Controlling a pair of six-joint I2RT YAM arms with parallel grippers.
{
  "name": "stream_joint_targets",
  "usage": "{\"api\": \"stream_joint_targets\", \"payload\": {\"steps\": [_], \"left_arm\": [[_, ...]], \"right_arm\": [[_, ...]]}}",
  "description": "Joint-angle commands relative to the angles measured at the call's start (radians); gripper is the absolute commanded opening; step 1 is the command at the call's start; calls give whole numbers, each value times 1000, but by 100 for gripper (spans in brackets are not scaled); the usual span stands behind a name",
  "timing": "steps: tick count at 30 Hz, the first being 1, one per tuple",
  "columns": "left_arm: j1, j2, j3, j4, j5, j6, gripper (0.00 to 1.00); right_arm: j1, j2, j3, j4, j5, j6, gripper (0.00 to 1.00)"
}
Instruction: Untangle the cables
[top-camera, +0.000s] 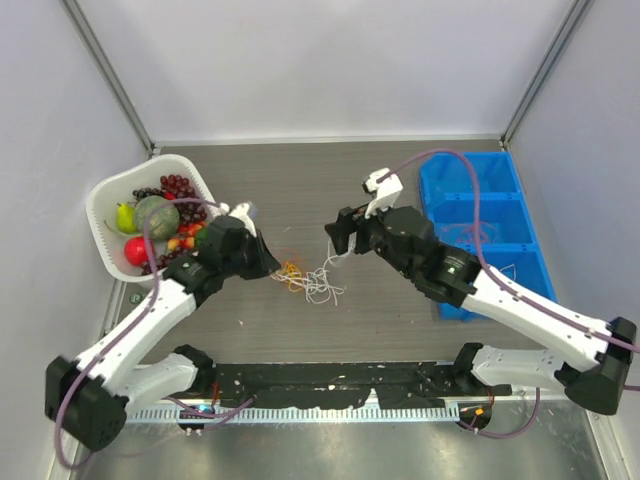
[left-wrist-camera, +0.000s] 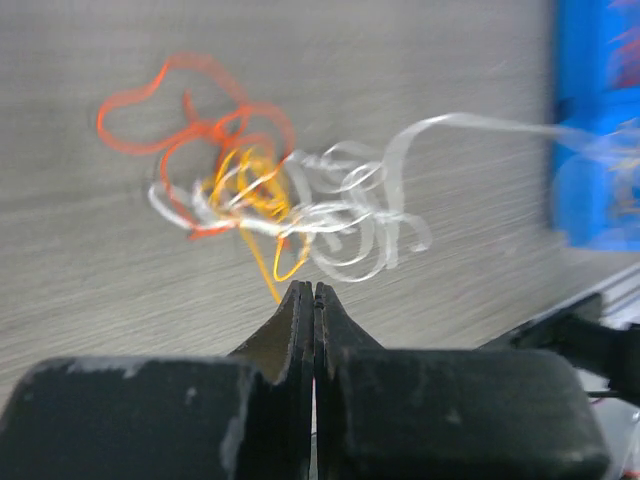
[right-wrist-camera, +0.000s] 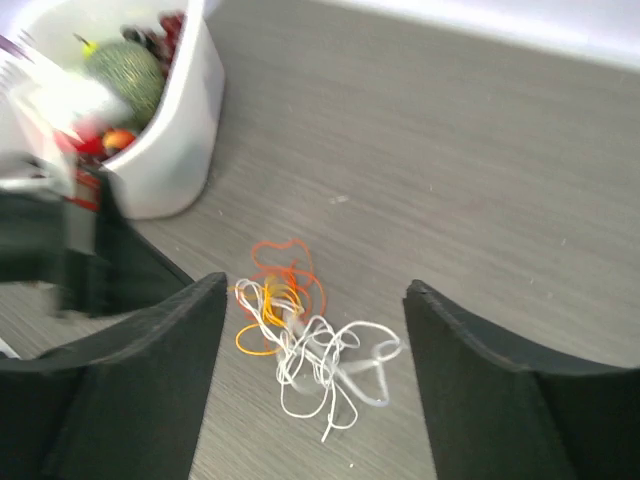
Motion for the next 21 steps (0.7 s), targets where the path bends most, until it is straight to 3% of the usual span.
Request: {"api": "stream_joint_targets", "payload": {"steps": [1, 5, 8, 9, 14, 15, 17, 19, 21], "left_arm": [[-3, -204, 227, -70, -81, -16, 0], [-3, -230, 382, -59, -32, -77, 0], [-3, -218, 456, -34, 18, -123, 0], [-3, -221, 477, -15, 31, -137, 0], [-3, -212, 614, 41, 80, -149, 0], [-3, -204, 659, 51, 92, -149, 0], [-3, -196, 721, 73, 117, -146, 0], [-3, -187, 790, 79, 123, -129, 0], [-3, -172, 870, 78, 121, -106, 0]], "right_arm": [[1, 114, -32, -3, 24, 69, 80], [-1, 174, -104, 184, -192, 33, 81], [1, 225, -178, 502, -383, 38, 81], [6, 271, -179, 537, -399, 62, 81], [50, 430, -224, 735, -335, 144, 72], [59, 450, -248, 772, -262, 150, 71], [73, 507, -271, 810, -190, 185, 55], [75, 558, -265, 792, -133, 211, 48], [76, 593, -273, 772, -71, 231, 50]]}}
